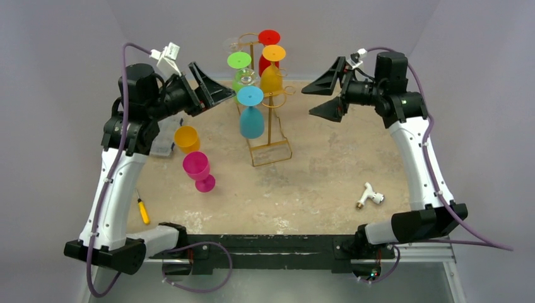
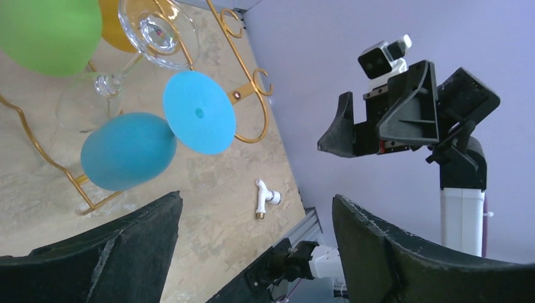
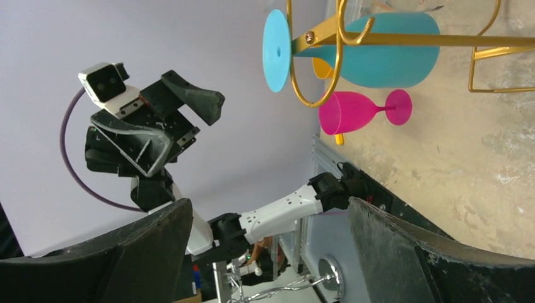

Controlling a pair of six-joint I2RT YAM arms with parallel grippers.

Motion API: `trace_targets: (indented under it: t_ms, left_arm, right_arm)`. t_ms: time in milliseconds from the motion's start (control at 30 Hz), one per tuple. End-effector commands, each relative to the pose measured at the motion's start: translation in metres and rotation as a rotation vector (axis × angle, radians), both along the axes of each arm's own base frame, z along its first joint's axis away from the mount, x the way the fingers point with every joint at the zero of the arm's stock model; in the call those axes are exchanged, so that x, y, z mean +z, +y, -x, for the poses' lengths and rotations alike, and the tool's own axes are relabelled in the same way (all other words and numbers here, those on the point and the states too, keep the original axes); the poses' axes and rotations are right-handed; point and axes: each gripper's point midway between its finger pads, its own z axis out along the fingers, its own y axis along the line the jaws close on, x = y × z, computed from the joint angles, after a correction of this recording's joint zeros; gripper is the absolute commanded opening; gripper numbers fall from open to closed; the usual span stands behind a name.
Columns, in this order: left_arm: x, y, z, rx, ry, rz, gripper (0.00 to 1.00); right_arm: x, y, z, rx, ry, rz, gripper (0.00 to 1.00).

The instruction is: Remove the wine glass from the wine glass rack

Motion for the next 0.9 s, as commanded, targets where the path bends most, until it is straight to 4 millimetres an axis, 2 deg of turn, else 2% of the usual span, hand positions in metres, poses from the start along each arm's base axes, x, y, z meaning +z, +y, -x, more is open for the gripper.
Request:
trace_targets:
  t_ms: [0, 200, 367, 567, 867]
  left_arm:
    - [0.017, -0.003, -0.019, 0.049, -0.049, 0.095, 0.84]
    - [0.002, -0.013, -0.045, 0.031, -0.004, 0.118, 0.75]
    - [-0.008, -0.011, -0.054, 0.054, 0.019, 0.102, 0.69]
    - [-0.026, -0.011, -0.060, 0.068, 0.064, 0.110, 0.64]
    - [-0.042, -0.016, -0.068, 0.057, 0.097, 0.131, 0.58]
  right_arm:
    - [0.014, 0.002, 0.008, 0.037, -0.078, -0.036, 0.92]
    - [0.026, 0.003, 0.003, 0.024, -0.112, -0.077, 0.91]
    - [0.047, 0.002, -0.002, -0.024, -0.142, -0.112, 0.91]
    - [0.048, 0.000, -0.006, -0.057, -0.140, -0.107, 0.91]
    - [0.048, -0.003, -0.007, -0.093, -0.138, -0.097, 0.91]
